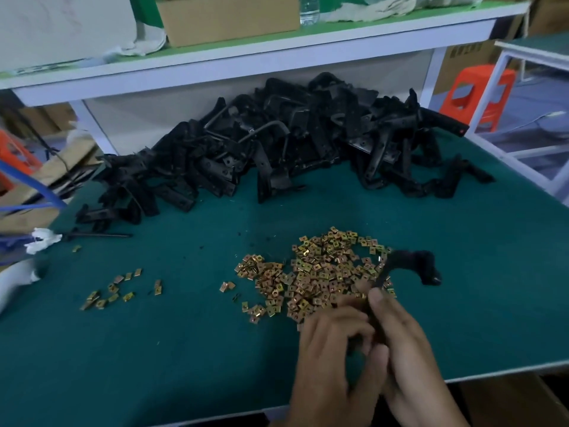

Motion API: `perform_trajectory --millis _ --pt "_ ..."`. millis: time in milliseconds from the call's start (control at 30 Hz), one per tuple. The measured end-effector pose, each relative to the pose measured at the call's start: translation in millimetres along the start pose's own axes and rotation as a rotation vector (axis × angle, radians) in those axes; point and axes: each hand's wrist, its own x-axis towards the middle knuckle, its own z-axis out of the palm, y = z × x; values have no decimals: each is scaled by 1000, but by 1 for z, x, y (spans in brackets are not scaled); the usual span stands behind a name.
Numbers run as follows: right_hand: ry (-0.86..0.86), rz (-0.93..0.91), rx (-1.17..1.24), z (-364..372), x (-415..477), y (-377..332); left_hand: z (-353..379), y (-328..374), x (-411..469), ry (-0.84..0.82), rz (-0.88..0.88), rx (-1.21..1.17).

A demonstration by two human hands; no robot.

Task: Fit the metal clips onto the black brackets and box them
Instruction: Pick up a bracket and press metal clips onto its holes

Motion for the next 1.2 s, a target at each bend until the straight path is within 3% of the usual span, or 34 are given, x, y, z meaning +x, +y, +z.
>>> perform_trajectory --millis 133,200,300,367,500,600,933,1200 --pt "550 -200 -401 -47 5 -1 -24 -46 32 -3 -104 221" --pt "579 -275 -639 -62 3 0 -38 -76 58 -41 -201 420" --pt "540 -290 -879 -61 0 8 -52 -111 87 -283 -409 718" --pt "518 -319 -993 -59 -2 16 -53 -125 92 -404 -435 837" --pt "495 -331 -1025 -61 -3 19 -54 -131 99 -366 -398 851" --pt "477 -335 -1037 -61 -2 19 -58 -130 103 -329 -454 721" --pt "423 -327 -1127 -63 -3 20 -70 -92 101 -78 -712 -121" --pt "416 -355 -1121 -63 -4 20 -62 -63 90 -248 -803 -403"
